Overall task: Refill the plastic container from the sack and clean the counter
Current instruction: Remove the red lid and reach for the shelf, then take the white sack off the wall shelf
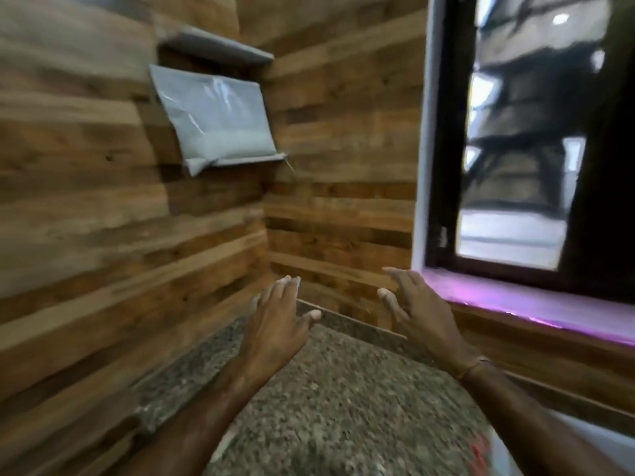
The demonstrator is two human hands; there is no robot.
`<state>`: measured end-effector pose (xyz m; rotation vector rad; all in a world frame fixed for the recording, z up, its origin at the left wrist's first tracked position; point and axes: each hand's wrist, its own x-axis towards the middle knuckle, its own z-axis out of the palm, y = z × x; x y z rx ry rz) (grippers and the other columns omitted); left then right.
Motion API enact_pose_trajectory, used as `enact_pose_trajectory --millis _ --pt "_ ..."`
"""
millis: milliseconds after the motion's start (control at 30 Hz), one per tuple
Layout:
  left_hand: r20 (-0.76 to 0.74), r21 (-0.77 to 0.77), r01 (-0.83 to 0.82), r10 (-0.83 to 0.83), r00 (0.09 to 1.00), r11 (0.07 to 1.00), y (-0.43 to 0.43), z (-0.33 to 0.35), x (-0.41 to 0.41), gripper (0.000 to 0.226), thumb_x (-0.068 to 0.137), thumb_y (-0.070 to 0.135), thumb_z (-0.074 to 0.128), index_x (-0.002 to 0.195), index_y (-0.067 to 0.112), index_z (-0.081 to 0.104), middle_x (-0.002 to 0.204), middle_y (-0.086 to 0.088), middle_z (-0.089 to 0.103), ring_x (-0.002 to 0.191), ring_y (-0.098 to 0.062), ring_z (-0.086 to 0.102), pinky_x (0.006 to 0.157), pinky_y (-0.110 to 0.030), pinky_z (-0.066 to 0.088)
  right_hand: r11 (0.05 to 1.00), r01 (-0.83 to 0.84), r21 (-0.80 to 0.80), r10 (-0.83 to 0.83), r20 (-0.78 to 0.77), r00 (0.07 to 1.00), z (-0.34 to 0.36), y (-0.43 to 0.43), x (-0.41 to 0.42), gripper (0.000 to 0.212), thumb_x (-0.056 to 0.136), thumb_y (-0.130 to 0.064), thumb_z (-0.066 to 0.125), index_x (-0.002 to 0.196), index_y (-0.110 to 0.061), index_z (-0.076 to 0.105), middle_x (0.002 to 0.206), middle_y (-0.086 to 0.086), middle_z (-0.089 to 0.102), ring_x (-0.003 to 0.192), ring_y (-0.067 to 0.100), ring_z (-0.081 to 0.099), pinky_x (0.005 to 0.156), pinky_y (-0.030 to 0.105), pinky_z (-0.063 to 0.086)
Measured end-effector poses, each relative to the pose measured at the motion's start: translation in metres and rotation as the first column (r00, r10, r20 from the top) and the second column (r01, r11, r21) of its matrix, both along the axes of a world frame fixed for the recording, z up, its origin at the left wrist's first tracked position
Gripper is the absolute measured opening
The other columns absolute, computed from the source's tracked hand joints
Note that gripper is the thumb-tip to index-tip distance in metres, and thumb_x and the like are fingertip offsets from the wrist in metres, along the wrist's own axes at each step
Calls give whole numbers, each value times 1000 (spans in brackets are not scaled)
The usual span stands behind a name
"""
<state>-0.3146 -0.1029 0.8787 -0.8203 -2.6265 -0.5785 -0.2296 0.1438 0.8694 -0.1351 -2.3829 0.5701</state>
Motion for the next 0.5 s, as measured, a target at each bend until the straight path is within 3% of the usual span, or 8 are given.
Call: enact_pose_trajectory --millis 100,233,500 --pt "-52 -9 -92 91 995 996 -21 40 -44 72 102 56 48 161 20 29 167 2 30 153 -18 28 121 -44 24 995 -95 31 96 -5 995 35 -10 -64 48 103 -50 47 147 -30 46 140 -8 53 115 12 60 85 28 47" --pt "-155 -17 -176 172 973 984 -46 98 -102 72 99 56 52 159 21 32 163 2 35 150 -19 32 119 -44 29 978 -199 53 200 -16 980 94 -36 -145 53 104 -50 47 152 -29 39 147 -7 48 118 12 58 95 34 53" --pt "-319 19 -246 239 917 969 -78 217 -228 73 98 59 52 157 18 34 158 -4 42 145 -26 39 115 -47 37 965 -178 190 198 -89 976 204 -72 -286 53 103 -47 51 151 -28 39 143 0 52 113 23 63 87 38 54"
